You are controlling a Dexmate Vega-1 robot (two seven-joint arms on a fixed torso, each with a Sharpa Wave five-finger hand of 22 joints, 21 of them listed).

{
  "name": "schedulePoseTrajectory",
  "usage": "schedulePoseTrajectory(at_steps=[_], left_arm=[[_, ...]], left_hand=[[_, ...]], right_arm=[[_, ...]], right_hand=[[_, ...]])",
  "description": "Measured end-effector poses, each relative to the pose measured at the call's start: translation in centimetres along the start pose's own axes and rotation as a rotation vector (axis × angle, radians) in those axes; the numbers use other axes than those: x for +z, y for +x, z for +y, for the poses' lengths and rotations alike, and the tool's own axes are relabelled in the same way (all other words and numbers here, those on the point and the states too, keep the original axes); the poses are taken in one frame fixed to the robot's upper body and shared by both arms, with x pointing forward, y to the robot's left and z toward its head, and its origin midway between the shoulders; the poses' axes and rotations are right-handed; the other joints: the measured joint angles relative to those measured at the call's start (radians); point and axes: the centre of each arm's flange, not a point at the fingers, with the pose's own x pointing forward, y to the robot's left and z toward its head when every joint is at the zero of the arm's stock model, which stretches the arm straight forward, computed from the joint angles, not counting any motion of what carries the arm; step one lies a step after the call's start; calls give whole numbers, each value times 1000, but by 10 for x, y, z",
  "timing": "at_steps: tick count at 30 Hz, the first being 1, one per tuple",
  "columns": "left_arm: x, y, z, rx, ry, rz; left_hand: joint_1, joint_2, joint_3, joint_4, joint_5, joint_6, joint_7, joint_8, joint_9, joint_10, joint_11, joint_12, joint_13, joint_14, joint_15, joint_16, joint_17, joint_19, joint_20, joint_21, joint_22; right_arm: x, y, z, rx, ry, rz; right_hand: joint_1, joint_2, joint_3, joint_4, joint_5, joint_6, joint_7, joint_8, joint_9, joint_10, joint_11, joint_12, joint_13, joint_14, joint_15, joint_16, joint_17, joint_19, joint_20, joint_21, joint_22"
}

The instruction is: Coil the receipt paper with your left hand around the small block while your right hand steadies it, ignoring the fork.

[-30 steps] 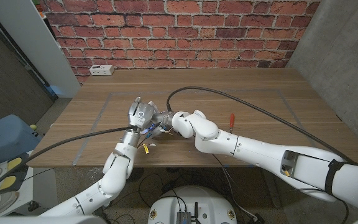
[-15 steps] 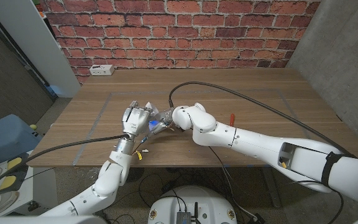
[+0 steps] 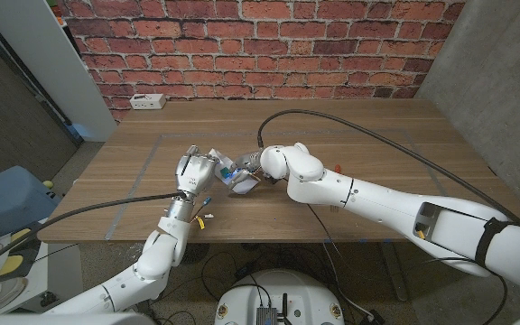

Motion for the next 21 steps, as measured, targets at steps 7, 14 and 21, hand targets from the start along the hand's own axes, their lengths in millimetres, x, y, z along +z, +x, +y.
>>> schedulePoseTrajectory(at_steps=[7, 14, 21], left_arm=[[1, 8, -1, 8, 6, -8], [3, 16, 1, 25, 19, -22], [5, 27, 5, 49, 28, -47]], left_hand=[[3, 3, 0, 0, -2, 2, -2, 0, 1, 0, 0, 0, 18, 1, 1, 0, 0, 0, 0, 3, 0], [3, 3, -4, -4, -2, 6, -5, 0, 0, 2, 2, -5, 21, 1, 1, 0, 0, -5, -5, 11, -5], [3, 3, -5, -3, -2, 8, -3, -2, 0, 2, 2, -10, 50, 1, 1, -4, 0, -5, -5, 11, -5]], right_arm=[[-5, -8, -6, -70, 44, -55], [-12, -15, -8, -135, 124, -120], [-27, -26, -6, -228, 203, -150]], right_hand=[[-81, -35, -43, 34, -7, -46, 1, -23, 0, -56, -3, -27, 5, -59, 23, -19, 9, -43, 25, -32, 0], [-74, 3, -29, 30, -3, -5, 19, -9, 3, -34, 12, -22, 5, -70, 25, -30, 9, -59, 20, -40, 0], [-23, 53, 15, -11, -18, 77, 31, 2, 0, 52, 23, -4, 4, 8, -2, -5, 15, -38, -3, -40, 0]])
